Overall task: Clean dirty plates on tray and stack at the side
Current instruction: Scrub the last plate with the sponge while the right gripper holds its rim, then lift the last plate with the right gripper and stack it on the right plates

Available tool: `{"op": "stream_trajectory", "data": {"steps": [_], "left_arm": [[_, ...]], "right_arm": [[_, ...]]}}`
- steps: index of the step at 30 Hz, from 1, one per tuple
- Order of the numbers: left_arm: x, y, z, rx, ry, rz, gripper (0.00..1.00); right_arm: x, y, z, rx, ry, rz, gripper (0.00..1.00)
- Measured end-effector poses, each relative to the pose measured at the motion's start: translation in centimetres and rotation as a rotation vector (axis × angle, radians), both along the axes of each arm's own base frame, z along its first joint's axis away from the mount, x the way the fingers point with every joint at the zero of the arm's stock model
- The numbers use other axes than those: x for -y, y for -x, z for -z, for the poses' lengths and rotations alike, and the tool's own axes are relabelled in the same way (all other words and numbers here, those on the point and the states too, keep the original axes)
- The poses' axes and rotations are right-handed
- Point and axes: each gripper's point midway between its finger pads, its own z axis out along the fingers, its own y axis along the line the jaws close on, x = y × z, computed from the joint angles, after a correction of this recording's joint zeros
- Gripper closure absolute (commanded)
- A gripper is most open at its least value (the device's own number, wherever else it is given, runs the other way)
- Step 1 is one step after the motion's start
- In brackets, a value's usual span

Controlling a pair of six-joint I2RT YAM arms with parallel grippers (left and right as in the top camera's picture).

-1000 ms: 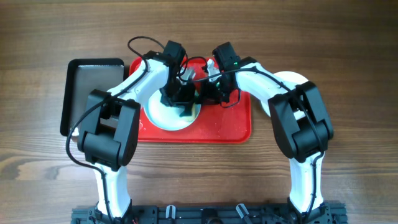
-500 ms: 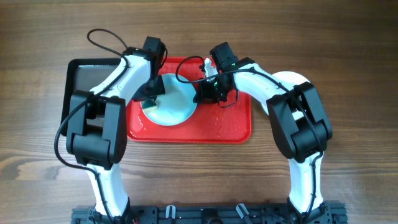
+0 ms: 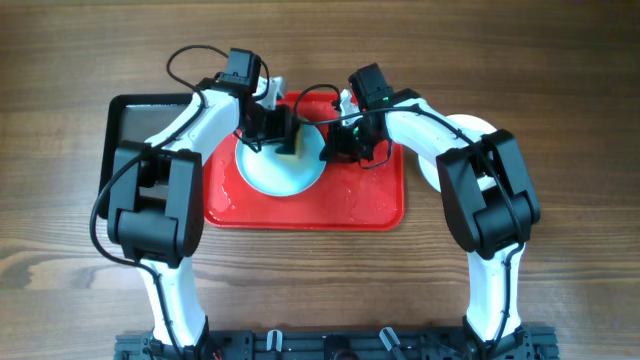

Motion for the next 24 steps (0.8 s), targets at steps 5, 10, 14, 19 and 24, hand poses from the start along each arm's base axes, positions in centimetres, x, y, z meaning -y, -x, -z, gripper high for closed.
{"op": "stream_trajectory", "data": {"steps": [5, 10, 14, 19, 24], "left_arm": [[1.9, 4.8, -0.2, -0.101, 0.063, 0.194, 0.96], [0.8, 5.3, -0.4, -0.136, 0.08, 0.189, 0.96], [-2.7, 3.0, -1.9, -0.135, 0.093, 0.08, 0.96], [-8.8, -2.6, -7.8, 0.027, 0.104, -0.069, 0.96], [-9.7, -2.5, -9.6, 0.061, 0.062, -0.085, 0.96]], "right_arm": [[-0.1, 0.3, 0.1, 0.002, 0.008, -0.012, 0.96], [-0.1, 0.7, 0.2, -0.015, 0.015, -0.014, 0.96], [0.2, 1.6, 0.3, -0.048, 0.023, -0.034, 0.96], [0.7, 2.8, 0.3, -0.085, 0.042, -0.057, 0.96], [2.6, 2.9, -0.1, -0.054, 0.166, -0.046, 0.96]]}}
